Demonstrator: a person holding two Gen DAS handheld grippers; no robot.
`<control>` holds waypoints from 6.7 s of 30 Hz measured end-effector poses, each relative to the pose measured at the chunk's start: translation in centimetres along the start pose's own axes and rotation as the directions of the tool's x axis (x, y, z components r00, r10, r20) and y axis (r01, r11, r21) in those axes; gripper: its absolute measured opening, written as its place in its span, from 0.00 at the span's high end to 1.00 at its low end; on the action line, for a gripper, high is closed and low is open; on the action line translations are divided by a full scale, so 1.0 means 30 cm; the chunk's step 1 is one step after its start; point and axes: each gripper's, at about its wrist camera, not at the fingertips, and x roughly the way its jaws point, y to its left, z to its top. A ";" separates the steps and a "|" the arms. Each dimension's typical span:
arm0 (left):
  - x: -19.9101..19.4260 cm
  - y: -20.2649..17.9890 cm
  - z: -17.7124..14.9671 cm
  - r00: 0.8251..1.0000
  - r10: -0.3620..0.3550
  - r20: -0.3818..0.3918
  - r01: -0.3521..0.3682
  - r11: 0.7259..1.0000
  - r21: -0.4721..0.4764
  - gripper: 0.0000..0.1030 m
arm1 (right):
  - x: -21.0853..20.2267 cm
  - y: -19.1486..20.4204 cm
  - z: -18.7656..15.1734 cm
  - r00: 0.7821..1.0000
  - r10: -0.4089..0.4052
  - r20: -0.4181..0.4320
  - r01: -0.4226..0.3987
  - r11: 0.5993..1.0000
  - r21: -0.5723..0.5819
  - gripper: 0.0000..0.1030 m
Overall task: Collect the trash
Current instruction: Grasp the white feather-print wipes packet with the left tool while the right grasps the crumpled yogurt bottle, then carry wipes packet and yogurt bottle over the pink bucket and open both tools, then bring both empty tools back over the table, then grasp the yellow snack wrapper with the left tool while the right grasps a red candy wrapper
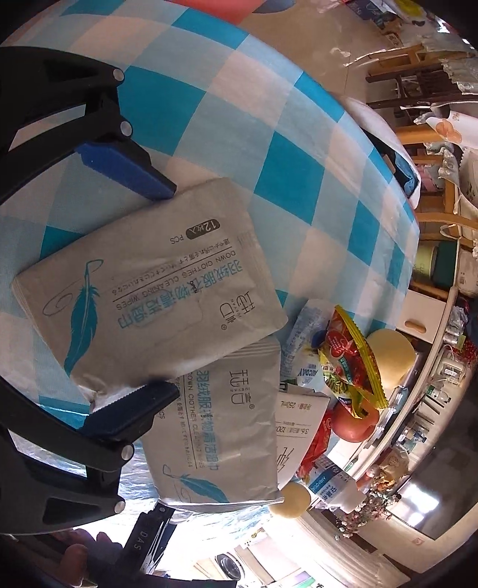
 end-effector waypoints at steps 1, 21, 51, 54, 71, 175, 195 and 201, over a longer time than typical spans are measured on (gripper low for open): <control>-0.001 -0.001 -0.002 1.000 0.002 0.001 -0.002 1.000 0.008 0.04 | 0.003 -0.002 -0.002 1.000 0.005 -0.004 -0.005 1.000 0.003 0.09; -0.060 0.085 -0.010 0.997 -0.073 0.028 0.074 0.997 -0.017 0.30 | -0.131 0.044 -0.038 0.995 0.035 0.096 -0.033 0.999 -0.029 0.10; -0.248 0.316 0.008 0.946 -0.261 0.193 0.291 0.946 -0.146 0.35 | -0.398 0.299 -0.076 0.931 0.254 0.261 -0.232 0.966 -0.115 0.10; -0.280 0.354 0.008 0.938 -0.266 0.224 0.305 0.938 -0.164 0.35 | -0.416 0.349 -0.075 0.922 0.280 0.266 -0.251 0.958 -0.139 0.10; -0.423 0.648 -0.001 0.898 -0.186 0.400 0.332 0.882 -0.335 0.35 | -0.483 0.713 -0.092 0.888 0.384 0.255 -0.293 0.897 -0.332 0.10; -0.338 0.116 0.076 0.862 -0.063 0.503 -0.055 0.975 0.217 0.11 | -0.369 0.188 0.114 0.887 0.194 0.418 -0.170 0.981 -0.094 0.09; 0.050 -0.154 0.291 0.926 -0.203 0.319 0.054 0.906 0.421 0.11 | 0.043 0.127 0.432 0.929 0.267 0.255 -0.272 0.962 -0.016 0.29; 0.096 -0.154 0.316 0.933 -0.209 0.292 0.073 0.906 0.416 0.27 | 0.122 0.137 0.466 0.935 0.264 0.236 -0.268 0.963 -0.013 0.29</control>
